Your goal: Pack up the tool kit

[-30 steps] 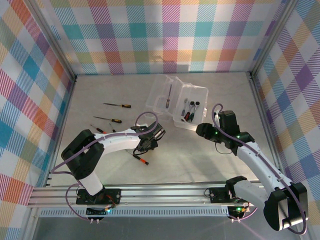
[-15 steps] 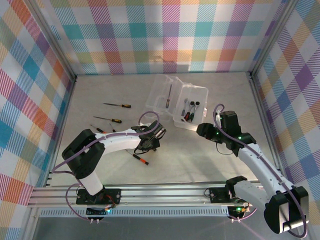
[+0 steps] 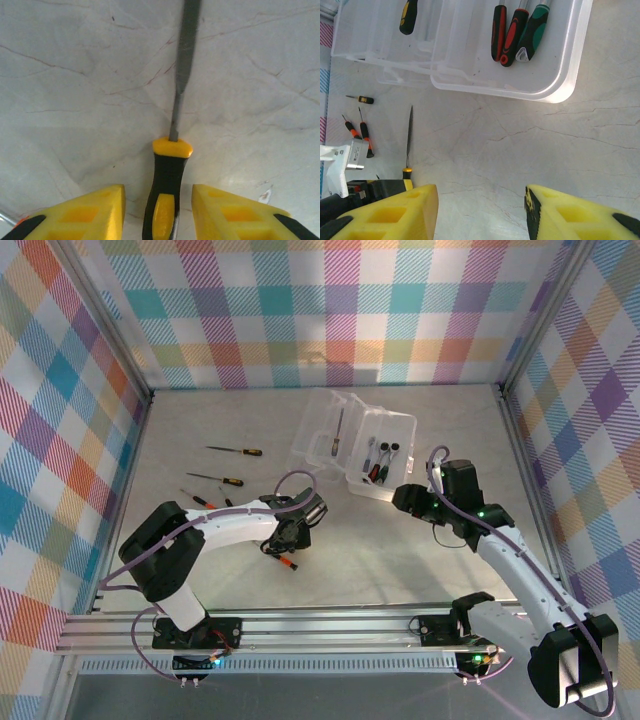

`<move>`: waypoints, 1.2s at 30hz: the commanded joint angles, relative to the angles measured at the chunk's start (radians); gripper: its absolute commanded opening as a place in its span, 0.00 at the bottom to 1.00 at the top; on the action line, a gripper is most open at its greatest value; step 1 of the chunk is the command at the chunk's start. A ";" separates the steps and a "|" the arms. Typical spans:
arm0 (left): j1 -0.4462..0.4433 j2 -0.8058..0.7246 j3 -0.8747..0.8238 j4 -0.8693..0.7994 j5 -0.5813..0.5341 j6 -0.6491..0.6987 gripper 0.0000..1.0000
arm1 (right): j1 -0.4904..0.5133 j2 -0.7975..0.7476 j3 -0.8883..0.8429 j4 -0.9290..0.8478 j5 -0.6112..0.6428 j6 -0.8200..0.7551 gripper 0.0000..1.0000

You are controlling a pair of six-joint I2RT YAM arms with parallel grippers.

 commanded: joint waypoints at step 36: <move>-0.152 -0.308 0.040 0.343 0.127 0.357 0.01 | 0.200 0.012 0.026 0.324 -0.142 0.246 0.38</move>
